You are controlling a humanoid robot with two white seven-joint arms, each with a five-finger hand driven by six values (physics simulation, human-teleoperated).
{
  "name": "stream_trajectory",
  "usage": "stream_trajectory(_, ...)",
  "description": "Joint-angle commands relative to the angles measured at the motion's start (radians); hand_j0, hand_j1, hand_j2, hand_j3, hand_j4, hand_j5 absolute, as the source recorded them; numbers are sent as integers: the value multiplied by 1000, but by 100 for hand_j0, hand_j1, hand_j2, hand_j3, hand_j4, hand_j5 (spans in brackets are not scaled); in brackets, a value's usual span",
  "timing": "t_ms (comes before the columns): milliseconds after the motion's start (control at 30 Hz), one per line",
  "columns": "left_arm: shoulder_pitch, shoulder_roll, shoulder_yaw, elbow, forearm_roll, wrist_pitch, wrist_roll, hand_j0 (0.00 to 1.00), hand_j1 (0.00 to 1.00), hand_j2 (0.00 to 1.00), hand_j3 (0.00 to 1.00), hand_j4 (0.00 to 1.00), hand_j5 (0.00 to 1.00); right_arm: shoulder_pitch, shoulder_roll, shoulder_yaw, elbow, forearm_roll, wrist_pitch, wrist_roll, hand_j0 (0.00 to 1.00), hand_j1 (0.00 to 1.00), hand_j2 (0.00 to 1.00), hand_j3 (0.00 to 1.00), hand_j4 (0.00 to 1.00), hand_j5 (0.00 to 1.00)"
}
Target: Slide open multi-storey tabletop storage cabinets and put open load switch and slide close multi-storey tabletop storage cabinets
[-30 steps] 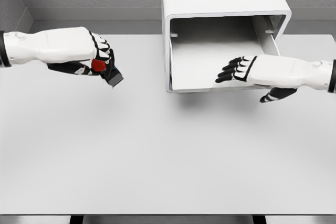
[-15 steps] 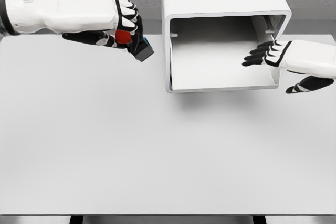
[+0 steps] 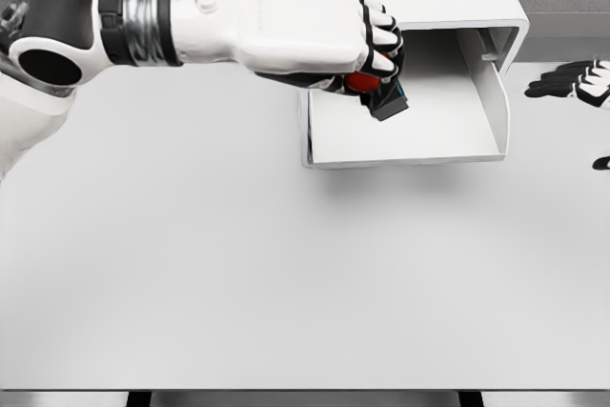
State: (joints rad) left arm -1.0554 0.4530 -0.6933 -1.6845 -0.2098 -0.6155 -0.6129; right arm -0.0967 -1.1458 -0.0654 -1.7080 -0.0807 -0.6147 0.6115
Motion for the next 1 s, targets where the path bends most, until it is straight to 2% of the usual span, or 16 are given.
stream_trajectory(0, 0, -57, -6, 22, -71, 5, 2, 36, 36, 36, 36, 36, 36, 8, -2, -40, 11, -8, 4, -1, 100, 100, 100, 100, 100, 100)
stream_trajectory(133, -2, -80, -29, 45, -97, 5, 2, 36, 36, 36, 36, 36, 36, 94, -3, -42, 42, -7, 4, -1, 100, 100, 100, 100, 100, 100)
stream_trajectory(233, -2, -82, -31, 72, -186, 5, 2, 36, 36, 36, 36, 36, 36, 157, -3, -42, 41, 7, 4, -1, 100, 100, 100, 100, 100, 100)
stream_trajectory(300, -2, -89, -32, 108, -240, 5, 2, 36, 36, 36, 36, 36, 36, 183, -5, -33, 30, 22, 4, -1, 73, 73, 73, 73, 73, 73)
stream_trajectory(333, 0, -97, -38, 123, -276, 5, 2, 36, 36, 36, 36, 36, 36, 215, -5, -30, 1, 45, 4, -1, 62, 62, 62, 62, 62, 62)
stream_trajectory(400, 0, -108, -57, 138, -292, 5, 2, 36, 36, 36, 36, 36, 36, 226, -3, -24, -16, 68, 4, -1, 60, 60, 60, 60, 60, 60)
stream_trajectory(500, 2, -111, -81, 144, -292, 5, 2, 37, 37, 37, 37, 37, 37, 219, -2, 21, -44, 93, 4, -1, 60, 60, 60, 60, 60, 60)
stream_trajectory(667, 0, -112, -97, 192, -310, 5, 2, 38, 38, 38, 38, 38, 38, 200, 0, 67, -48, 93, 4, -1, 60, 60, 60, 60, 60, 60)
stream_trajectory(767, 0, -112, -95, 192, -310, 5, 2, 43, 43, 43, 43, 43, 43, 134, 6, 142, -48, 94, 4, -1, 61, 61, 61, 61, 61, 61)
stream_trajectory(833, 0, -112, -97, 192, -309, 5, 2, 48, 48, 48, 48, 48, 48, 98, 9, 173, -48, 94, 4, -1, 61, 61, 61, 61, 61, 61)
stream_trajectory(900, 0, -112, -95, 192, -304, 5, 2, 65, 65, 65, 65, 65, 65, 52, 12, 223, -48, 94, 4, -1, 62, 62, 62, 62, 62, 62)
stream_trajectory(967, -3, -117, -94, 194, -306, 5, 2, 72, 72, 72, 72, 72, 72, 34, 17, 233, -48, 94, 4, -1, 63, 63, 63, 63, 63, 63)
